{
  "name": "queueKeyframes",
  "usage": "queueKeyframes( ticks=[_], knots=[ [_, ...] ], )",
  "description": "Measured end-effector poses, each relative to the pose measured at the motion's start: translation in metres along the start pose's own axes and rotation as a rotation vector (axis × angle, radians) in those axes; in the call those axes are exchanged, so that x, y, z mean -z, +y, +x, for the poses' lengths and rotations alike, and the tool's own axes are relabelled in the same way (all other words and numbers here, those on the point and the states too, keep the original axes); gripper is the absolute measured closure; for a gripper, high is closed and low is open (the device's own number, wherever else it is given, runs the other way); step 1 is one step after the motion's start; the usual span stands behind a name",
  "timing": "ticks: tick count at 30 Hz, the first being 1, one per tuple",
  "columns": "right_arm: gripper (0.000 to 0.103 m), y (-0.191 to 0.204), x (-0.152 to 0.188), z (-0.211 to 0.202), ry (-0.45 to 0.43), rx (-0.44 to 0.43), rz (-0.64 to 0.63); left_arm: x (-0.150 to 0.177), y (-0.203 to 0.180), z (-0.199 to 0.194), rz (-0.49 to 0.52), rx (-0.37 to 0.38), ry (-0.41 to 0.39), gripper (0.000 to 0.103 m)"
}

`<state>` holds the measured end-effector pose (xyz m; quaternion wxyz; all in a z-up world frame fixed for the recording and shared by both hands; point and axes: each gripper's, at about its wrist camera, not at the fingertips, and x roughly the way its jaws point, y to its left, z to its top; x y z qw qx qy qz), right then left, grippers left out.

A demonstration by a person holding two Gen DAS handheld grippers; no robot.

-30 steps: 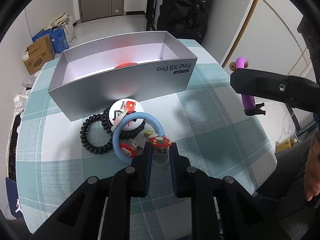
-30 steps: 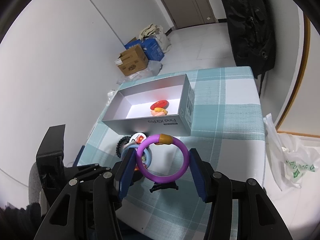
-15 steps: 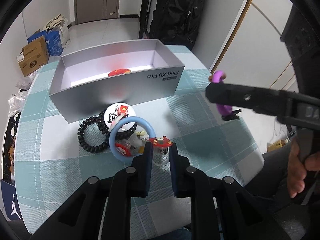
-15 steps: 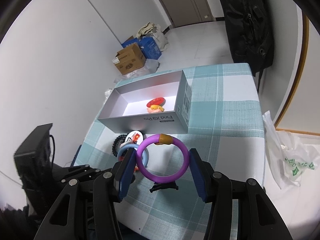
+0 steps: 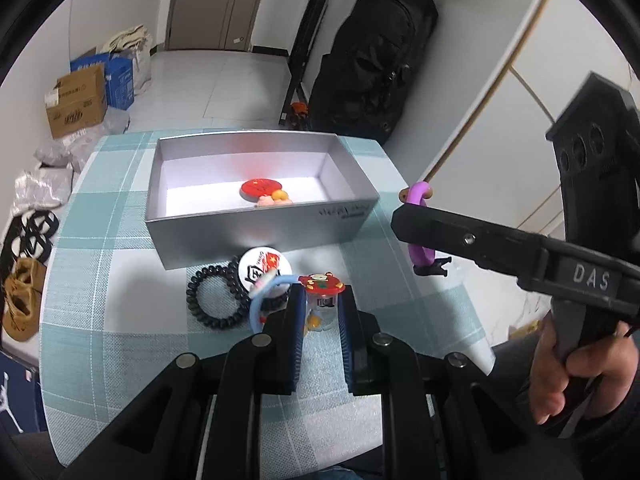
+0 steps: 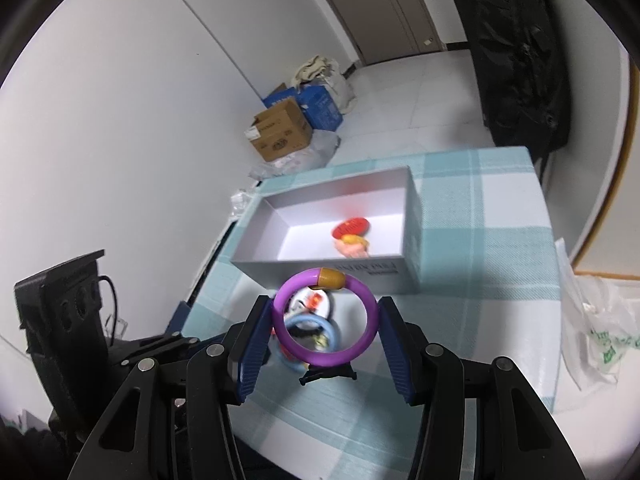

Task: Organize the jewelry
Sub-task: 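Carry both items into the silver box and release them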

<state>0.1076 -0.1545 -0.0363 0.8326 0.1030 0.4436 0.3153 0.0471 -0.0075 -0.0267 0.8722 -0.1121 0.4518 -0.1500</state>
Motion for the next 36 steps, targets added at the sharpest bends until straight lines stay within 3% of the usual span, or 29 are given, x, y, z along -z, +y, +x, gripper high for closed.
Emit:
queueKeyframes(
  ticks=[17,27,36],
  knots=[
    [0.051,-0.002,-0.046,0.026,-0.015,-0.043,0.057,-0.05,0.03,0.001,-0.088,0.049,-0.078,0.092],
    [0.051,-0.024,-0.061,0.051,0.026,-0.06,0.146,-0.063,0.044,0.02,-0.112,0.041,-0.04,0.092],
    [0.051,-0.027,-0.074,0.069,0.034,-0.102,0.148,-0.071,0.058,0.036,-0.146,0.016,0.0,0.092]
  ],
)
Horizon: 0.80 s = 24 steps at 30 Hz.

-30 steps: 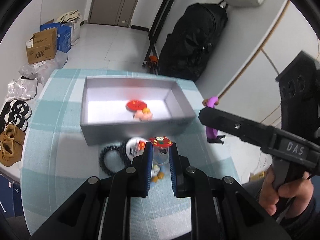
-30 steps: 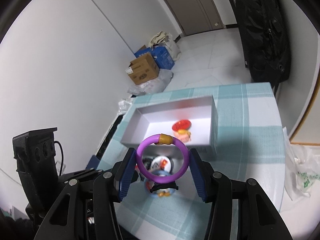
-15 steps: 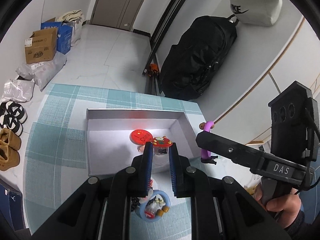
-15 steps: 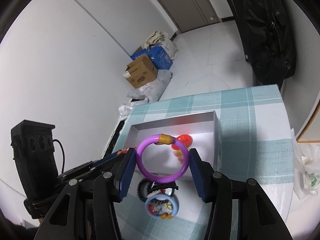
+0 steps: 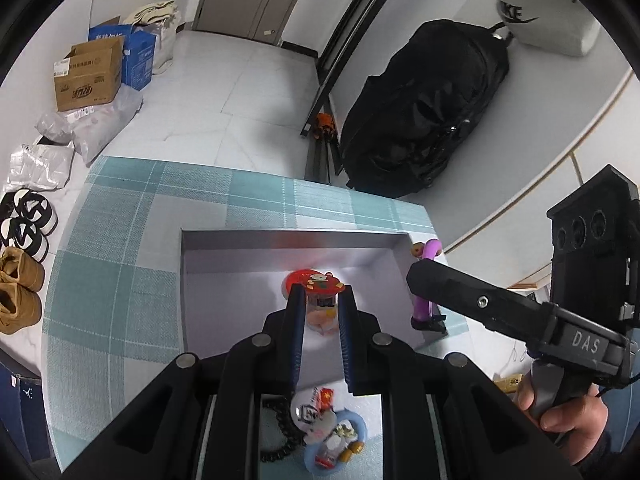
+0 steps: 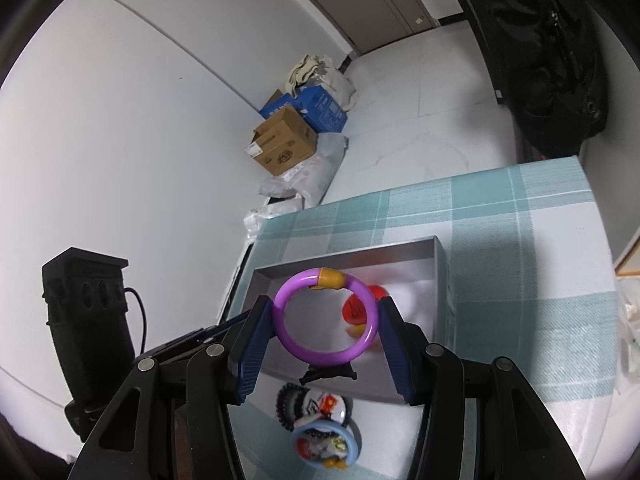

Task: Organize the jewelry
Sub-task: 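Carry both items into the silver box and release them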

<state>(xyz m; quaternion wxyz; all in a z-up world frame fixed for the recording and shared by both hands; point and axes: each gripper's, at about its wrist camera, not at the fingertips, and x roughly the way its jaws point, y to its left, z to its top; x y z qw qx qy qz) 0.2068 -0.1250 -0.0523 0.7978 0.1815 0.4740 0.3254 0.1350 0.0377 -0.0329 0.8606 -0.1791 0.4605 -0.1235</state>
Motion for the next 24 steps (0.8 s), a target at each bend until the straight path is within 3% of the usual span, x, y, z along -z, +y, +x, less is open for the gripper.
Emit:
queueKeyframes(
  ticks=[18,20,23,24],
  knots=[
    [0.049,-0.008,-0.004,0.017,0.029,0.046,0.037,-0.004,0.01,0.018,-0.067,0.007,0.05,0.091],
    [0.044,-0.006,-0.004,0.013,0.019,0.05,0.032,-0.003,0.011,0.02,-0.073,0.004,0.062,0.086],
    [0.027,-0.003,-0.004,0.005,-0.014,0.059,0.02,-0.003,0.008,0.017,-0.065,0.003,0.051,0.076],
    [0.026,-0.003,-0.003,0.002,-0.024,0.061,0.016,-0.002,0.006,0.015,-0.061,-0.006,0.044,0.065]
  ],
)
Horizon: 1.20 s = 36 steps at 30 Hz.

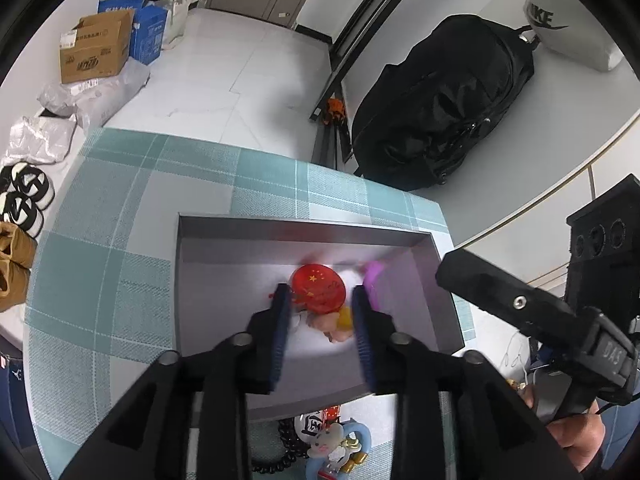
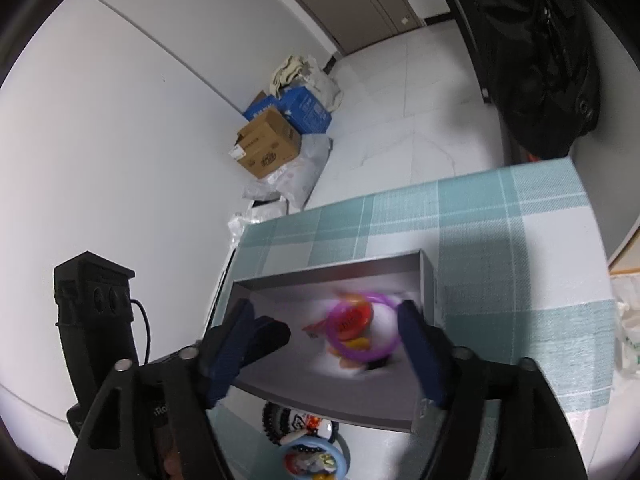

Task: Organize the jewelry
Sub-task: 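Carry both items into the silver box and release them, then withdraw both tools from the box toward the remaining jewelry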

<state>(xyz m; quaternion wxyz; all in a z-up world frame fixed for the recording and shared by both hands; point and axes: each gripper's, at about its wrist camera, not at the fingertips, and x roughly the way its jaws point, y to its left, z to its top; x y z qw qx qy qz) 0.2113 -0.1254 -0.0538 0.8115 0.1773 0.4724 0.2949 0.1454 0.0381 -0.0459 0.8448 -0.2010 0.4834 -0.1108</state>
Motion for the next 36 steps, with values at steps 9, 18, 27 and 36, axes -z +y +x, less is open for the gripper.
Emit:
queueKeyframes(
  ticks=[9,18,27,36],
  knots=[
    [0.026,0.007,0.003,-0.019,-0.055,0.022,-0.03,0.008,-0.001,-0.015,-0.001,-0.042,-0.048,0.052],
    [0.022,0.018,0.013,-0.038,-0.099,0.059,-0.099,0.019,-0.022,-0.034,0.103,-0.097,-0.124,0.052],
    [0.016,0.027,0.029,-0.057,-0.147,0.067,-0.161,0.036,-0.025,-0.051,0.166,-0.185,-0.195,0.051],
    [0.004,0.035,0.063,-0.073,-0.174,0.102,-0.241,0.061,-0.016,-0.068,0.121,-0.199,-0.225,0.035]
  ],
)
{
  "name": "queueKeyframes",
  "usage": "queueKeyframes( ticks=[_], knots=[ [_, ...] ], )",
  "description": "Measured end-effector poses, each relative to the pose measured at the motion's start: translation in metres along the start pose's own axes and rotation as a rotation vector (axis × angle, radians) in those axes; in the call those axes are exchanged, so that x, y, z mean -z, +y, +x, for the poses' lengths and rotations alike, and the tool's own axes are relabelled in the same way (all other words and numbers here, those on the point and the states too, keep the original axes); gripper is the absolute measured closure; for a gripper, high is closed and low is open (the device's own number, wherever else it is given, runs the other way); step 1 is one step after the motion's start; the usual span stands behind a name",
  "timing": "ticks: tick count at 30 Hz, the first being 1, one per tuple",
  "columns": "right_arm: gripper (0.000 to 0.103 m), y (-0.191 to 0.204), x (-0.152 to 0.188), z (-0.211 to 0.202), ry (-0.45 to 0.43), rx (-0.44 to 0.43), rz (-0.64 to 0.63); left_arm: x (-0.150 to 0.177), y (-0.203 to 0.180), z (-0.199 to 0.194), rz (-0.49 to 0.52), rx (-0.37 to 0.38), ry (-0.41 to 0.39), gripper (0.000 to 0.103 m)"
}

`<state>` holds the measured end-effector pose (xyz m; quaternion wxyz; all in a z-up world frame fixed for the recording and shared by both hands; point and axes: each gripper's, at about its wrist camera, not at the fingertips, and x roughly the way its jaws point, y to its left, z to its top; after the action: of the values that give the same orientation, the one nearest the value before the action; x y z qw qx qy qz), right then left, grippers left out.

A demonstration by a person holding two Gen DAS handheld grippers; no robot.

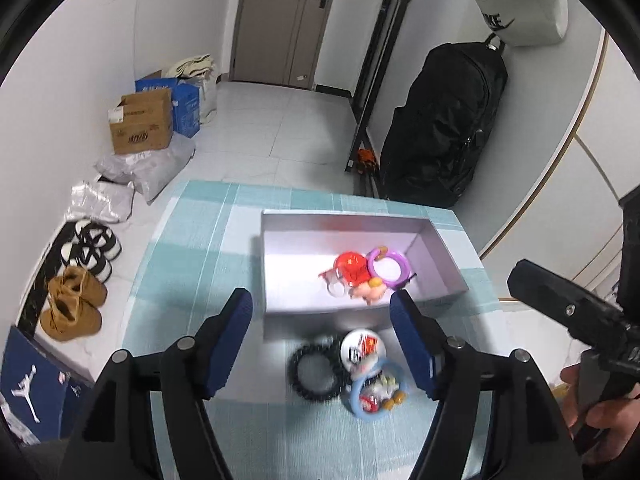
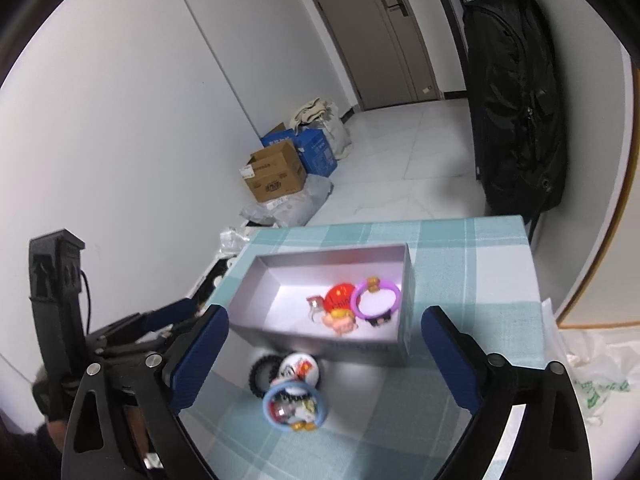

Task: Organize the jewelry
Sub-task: 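Withdraw both tools from the box toward the remaining jewelry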

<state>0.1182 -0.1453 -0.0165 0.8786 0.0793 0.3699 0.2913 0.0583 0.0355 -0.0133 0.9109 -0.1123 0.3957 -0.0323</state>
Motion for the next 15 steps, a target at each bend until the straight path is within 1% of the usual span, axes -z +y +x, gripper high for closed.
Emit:
queueKeyframes(
  ticks=[2,3,5,6,10,12,15],
  knots=[
    [0.003,0.0,0.007,-0.001,0.014,0.008,-0.006,0.007,0.003,-0.002,-0.001,0.008,0.001,0.027],
    [0.002,0.0,0.011,-0.002,0.023,0.008,-0.01,0.009,0.004,-0.001,0.005,0.0,0.007,0.02],
    [0.002,0.003,0.018,-0.003,0.038,0.003,-0.026,0.016,0.007,0.002,0.025,-0.031,0.014,0.02],
    [0.002,0.005,0.022,-0.002,0.045,0.006,-0.043,0.017,0.009,0.003,0.028,-0.034,0.023,0.02],
    [0.002,0.014,0.036,0.003,0.089,0.011,-0.099,0.027,0.024,0.004,-0.004,-0.019,0.071,0.02],
    [0.002,0.019,0.044,0.012,0.13,0.01,-0.128,0.03,0.027,0.001,-0.009,-0.028,0.074,0.02],
    [0.002,0.03,0.055,0.028,0.187,0.031,-0.192,0.032,0.032,-0.002,-0.022,-0.023,0.08,0.02]
  ],
)
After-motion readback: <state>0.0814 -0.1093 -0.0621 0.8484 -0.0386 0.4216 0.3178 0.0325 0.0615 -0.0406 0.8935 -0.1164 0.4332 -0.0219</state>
